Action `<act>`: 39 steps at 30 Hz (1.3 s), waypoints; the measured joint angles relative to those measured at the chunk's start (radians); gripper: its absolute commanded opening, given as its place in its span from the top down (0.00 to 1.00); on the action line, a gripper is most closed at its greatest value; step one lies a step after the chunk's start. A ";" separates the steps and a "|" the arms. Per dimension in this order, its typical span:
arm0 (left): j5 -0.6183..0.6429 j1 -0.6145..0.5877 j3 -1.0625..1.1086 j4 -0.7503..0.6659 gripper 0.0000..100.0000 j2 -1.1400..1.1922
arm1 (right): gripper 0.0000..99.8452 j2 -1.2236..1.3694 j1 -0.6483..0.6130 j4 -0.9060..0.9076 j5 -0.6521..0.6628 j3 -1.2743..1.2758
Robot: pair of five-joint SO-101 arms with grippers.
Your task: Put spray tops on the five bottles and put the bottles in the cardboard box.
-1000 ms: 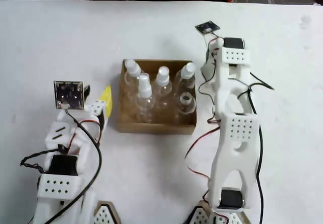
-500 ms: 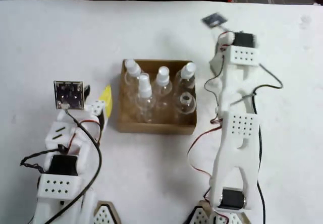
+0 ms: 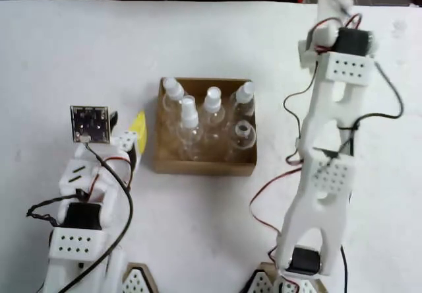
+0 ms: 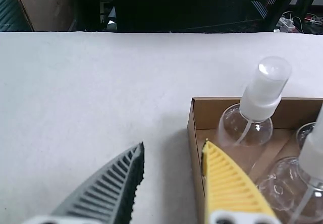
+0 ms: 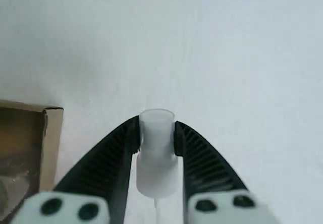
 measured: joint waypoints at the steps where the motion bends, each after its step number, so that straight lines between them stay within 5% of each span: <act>1: 0.000 0.000 0.000 0.000 0.82 0.000 | 0.98 -0.061 0.000 0.000 0.000 0.029; 9: 0.000 0.000 0.000 0.000 0.82 0.000 | 0.98 -0.578 -0.006 0.002 -0.002 0.400; 17: 0.000 0.000 0.000 0.000 0.82 0.000 | 0.98 -1.082 -0.184 -0.005 -0.008 0.875; 31: 0.000 0.000 0.000 0.000 0.82 0.000 | 0.98 -1.620 -0.238 -0.594 -0.017 1.494; 39: 0.000 0.000 0.000 0.000 0.82 0.000 | 0.98 -1.804 -0.270 -0.767 -0.247 1.553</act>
